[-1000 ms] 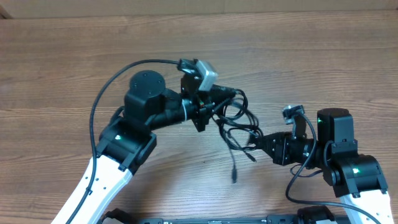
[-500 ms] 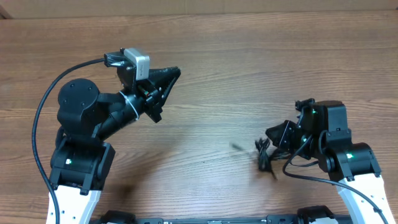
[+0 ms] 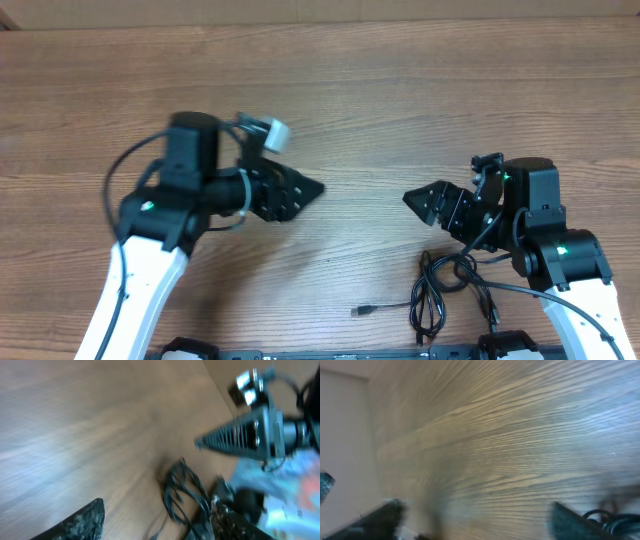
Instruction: Untangle cables
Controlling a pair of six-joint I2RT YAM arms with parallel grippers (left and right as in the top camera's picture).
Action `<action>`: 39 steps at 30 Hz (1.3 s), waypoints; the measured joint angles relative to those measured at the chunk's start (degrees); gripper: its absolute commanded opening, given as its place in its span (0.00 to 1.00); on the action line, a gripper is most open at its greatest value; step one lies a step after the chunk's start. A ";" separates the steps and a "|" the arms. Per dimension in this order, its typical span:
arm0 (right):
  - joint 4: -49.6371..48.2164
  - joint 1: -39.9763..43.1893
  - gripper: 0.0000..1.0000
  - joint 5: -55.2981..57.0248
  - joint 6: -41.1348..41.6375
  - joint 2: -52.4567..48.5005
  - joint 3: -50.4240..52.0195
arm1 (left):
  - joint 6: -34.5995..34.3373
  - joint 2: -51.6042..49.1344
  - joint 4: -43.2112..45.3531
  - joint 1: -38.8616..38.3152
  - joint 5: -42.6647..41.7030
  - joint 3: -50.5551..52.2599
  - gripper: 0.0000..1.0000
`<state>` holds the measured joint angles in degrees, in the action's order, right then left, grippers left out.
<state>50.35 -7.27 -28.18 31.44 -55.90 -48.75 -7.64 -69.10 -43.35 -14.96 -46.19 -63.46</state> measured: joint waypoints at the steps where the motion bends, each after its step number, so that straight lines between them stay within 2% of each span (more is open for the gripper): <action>1: 0.52 -0.02 1.00 1.57 0.42 0.02 0.02 | 2.01 -1.86 -0.39 -2.12 -1.01 0.00 0.75; 3: 2.45 0.00 1.00 6.21 3.26 0.02 0.00 | 5.31 -5.62 -0.02 -7.80 -2.08 0.00 0.79; 5: 4.98 0.00 1.00 12.11 7.13 0.02 0.00 | 6.29 -7.76 1.84 -12.48 -2.56 0.02 0.86; 7: 6.32 0.00 1.00 15.93 9.97 0.02 0.00 | 6.12 -9.29 4.15 -15.78 -2.80 0.02 0.87; 12: 6.60 3.10 1.00 22.49 17.00 0.02 0.00 | 1.66 -15.47 7.19 -24.90 0.87 0.00 0.90; 15: 6.64 9.11 1.00 22.84 18.53 0.02 0.02 | -0.81 -17.22 8.70 -28.35 2.25 0.00 0.96; 18: 6.64 11.96 1.00 21.66 18.91 0.02 0.00 | -3.15 -18.95 9.64 -32.24 3.98 0.00 0.96; 22: 6.64 12.48 1.00 20.04 19.15 0.02 0.00 | -12.96 -21.64 12.17 -36.83 10.88 0.00 0.96; 24: 6.64 12.50 1.00 19.41 19.34 0.02 0.00 | -22.08 -23.78 15.04 -39.10 15.65 0.00 1.00; 29: 6.64 12.48 1.00 19.04 19.37 0.02 0.00 | -37.97 -28.81 17.27 -44.83 26.91 -0.02 1.00; 30: 6.64 12.48 1.00 19.02 19.37 0.02 0.00 | -39.15 -29.49 17.35 -45.29 27.58 0.00 1.00; 31: 6.64 12.48 1.00 19.02 19.37 0.02 0.00 | -40.65 -30.42 18.14 -45.97 28.44 0.00 0.93; 32: 6.67 12.48 1.00 18.99 19.37 0.02 0.00 | -42.10 -31.34 18.84 -46.42 29.09 0.00 0.68; 33: 6.69 12.48 1.00 18.99 19.37 0.02 0.00 | -42.95 -32.02 19.17 -46.58 29.31 0.00 0.48; 36: 7.37 12.48 1.00 18.97 19.37 0.02 0.00 | -44.72 -34.05 22.10 -46.58 28.15 0.00 0.04; 39: 7.37 12.48 1.00 18.84 19.37 0.02 0.00 | -45.40 -35.10 22.38 -47.32 26.82 -0.02 0.04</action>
<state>57.71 5.21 -9.34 50.81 -55.88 -48.75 -53.04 -104.20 -20.97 -62.28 -19.38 -63.48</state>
